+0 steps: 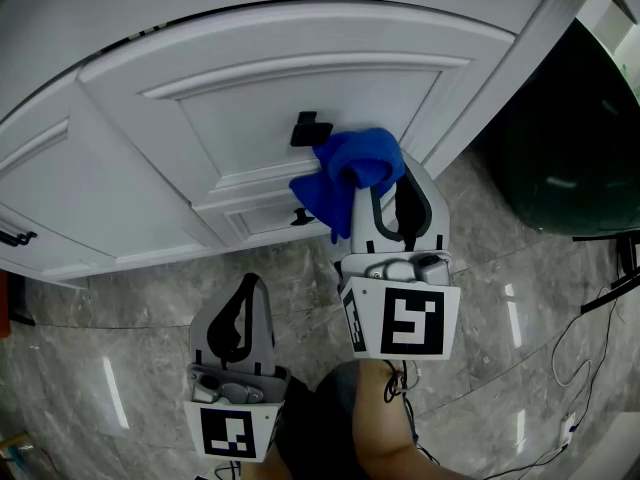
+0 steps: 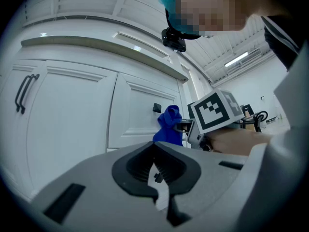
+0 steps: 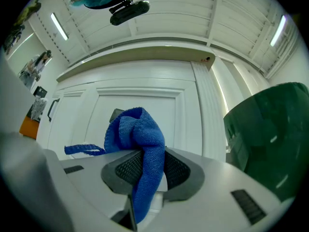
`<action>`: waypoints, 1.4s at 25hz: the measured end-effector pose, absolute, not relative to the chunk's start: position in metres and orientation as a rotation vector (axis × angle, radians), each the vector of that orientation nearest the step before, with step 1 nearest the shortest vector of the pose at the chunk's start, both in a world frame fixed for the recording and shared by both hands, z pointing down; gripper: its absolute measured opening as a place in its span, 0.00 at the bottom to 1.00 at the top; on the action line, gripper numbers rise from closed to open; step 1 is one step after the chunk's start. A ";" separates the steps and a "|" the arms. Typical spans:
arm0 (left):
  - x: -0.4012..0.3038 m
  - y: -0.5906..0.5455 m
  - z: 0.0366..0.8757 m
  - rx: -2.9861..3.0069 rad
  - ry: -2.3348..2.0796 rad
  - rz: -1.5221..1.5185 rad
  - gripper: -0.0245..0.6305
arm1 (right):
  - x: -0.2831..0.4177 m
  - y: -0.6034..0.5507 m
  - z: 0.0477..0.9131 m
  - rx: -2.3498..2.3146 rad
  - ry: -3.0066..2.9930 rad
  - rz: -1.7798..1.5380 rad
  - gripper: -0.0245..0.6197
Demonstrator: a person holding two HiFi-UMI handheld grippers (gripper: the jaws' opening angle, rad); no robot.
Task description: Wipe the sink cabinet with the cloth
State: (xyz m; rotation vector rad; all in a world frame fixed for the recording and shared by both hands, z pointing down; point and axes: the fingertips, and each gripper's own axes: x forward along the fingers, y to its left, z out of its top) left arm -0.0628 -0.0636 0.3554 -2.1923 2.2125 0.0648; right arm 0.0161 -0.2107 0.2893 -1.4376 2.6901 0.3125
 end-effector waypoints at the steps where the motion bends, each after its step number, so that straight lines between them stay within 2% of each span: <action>1: -0.063 -0.064 0.355 -2.192 2.213 0.065 0.04 | 0.018 -0.212 0.289 -1.442 2.686 0.310 0.22; 20: -0.060 -0.067 0.358 -2.192 2.213 0.043 0.04 | 0.041 -0.225 0.290 -1.510 2.628 0.277 0.22; 35: -0.060 -0.070 0.360 -2.203 2.210 0.044 0.04 | 0.055 -0.227 0.286 -1.583 2.612 0.391 0.22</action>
